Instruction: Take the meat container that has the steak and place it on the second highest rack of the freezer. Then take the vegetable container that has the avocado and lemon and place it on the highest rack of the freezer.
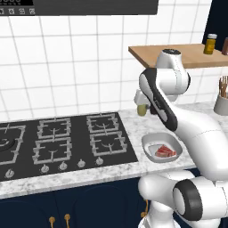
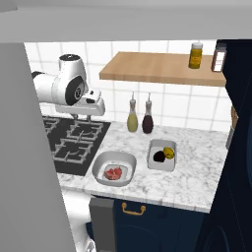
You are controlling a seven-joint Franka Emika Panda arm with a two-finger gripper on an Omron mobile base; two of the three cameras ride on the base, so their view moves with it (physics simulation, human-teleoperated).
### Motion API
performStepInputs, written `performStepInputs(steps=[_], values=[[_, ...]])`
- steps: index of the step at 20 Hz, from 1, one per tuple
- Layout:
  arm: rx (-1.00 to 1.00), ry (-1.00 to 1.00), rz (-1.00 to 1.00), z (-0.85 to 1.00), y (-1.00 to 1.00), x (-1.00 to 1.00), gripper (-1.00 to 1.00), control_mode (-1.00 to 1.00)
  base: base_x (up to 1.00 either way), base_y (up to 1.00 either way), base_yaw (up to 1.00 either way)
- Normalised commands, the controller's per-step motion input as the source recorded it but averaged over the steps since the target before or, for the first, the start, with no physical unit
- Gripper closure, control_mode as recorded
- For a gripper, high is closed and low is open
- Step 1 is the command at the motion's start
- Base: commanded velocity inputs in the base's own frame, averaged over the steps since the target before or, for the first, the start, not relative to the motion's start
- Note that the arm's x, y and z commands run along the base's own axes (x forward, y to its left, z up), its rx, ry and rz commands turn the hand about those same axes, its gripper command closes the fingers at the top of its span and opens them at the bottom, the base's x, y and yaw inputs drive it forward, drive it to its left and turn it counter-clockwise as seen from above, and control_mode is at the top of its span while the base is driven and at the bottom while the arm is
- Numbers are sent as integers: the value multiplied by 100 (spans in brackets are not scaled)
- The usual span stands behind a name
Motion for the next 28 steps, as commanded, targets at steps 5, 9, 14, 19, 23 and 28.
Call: performStepInputs(steps=[5, 9, 14, 19, 23, 28], values=[[0, 0, -5, 0, -22, -2, -100, -100, 0, 0, 0], [0, 6, -18, -14, -66, 0, -100, -100, 0, 0, 0], [0, 15, -25, -37, -76, 0, -100, -100, 0, 0, 0], [0, 7, -29, -52, -72, -1, -100, -100, 0, 0, 0], [0, 0, -30, -50, -76, -3, -100, -100, 0, 0, 0], [0, 0, -28, -42, -72, 0, -100, -100, 0, 0, 0]])
